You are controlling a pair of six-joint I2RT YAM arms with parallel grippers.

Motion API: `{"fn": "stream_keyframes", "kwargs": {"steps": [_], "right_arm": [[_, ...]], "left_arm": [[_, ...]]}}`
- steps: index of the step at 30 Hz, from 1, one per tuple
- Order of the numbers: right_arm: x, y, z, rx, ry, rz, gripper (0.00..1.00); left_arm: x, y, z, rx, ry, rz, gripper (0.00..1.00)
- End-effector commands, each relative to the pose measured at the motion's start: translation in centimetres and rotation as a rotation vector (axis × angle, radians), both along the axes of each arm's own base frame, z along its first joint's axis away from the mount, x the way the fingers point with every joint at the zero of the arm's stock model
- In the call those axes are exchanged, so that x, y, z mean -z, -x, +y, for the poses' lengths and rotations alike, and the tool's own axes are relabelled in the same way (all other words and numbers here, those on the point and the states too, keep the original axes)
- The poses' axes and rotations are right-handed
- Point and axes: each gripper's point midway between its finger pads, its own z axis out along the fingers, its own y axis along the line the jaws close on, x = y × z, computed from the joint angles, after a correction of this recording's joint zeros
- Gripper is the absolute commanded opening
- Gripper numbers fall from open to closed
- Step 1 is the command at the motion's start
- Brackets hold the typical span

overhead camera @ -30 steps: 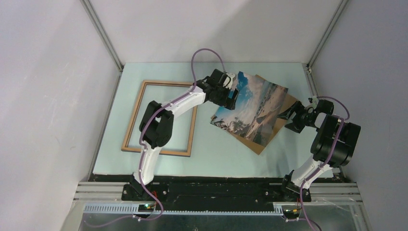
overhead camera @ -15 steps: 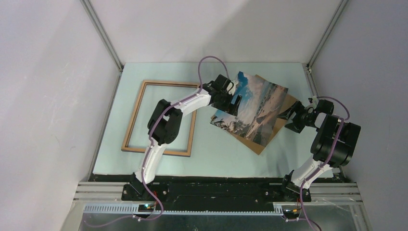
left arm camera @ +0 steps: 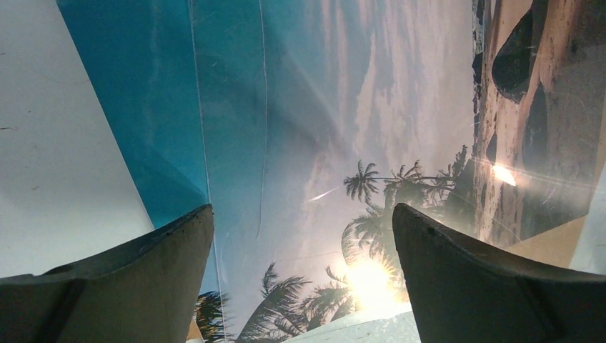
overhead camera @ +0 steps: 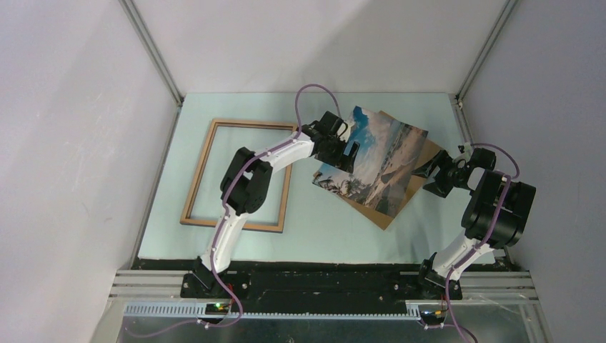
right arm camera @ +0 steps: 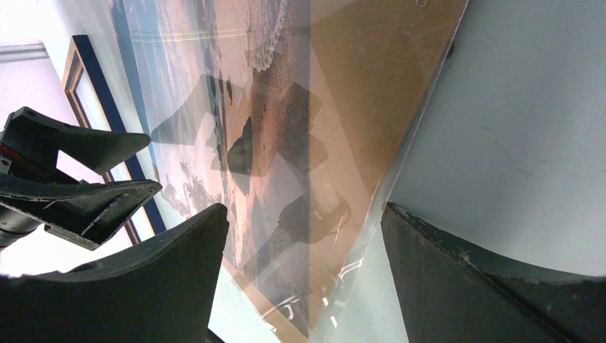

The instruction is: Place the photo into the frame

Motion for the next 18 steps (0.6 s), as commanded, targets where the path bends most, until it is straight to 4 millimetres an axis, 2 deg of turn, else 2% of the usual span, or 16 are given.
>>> {"fn": "stream_keyframes", "kwargs": {"steps": [1, 11, 18], "right_arm": [[1.2, 0.5, 0.0, 0.005, -0.011, 0.050, 0.83], [1.1, 0.3, 0.4, -0.005, -0.053, 0.037, 0.82], [0.6, 0.9, -0.1, 0.007, -0.108, 0.027, 0.75]], "left_arm": [[-0.8, 0.7, -1.8, 0.042, 0.056, 0.012, 0.99], [0.2, 3.6, -2.7, 0.100, 0.080, 0.093, 0.98], [0.2, 4.6, -3.2, 0.126, 0.087, 0.106, 0.98]]}}
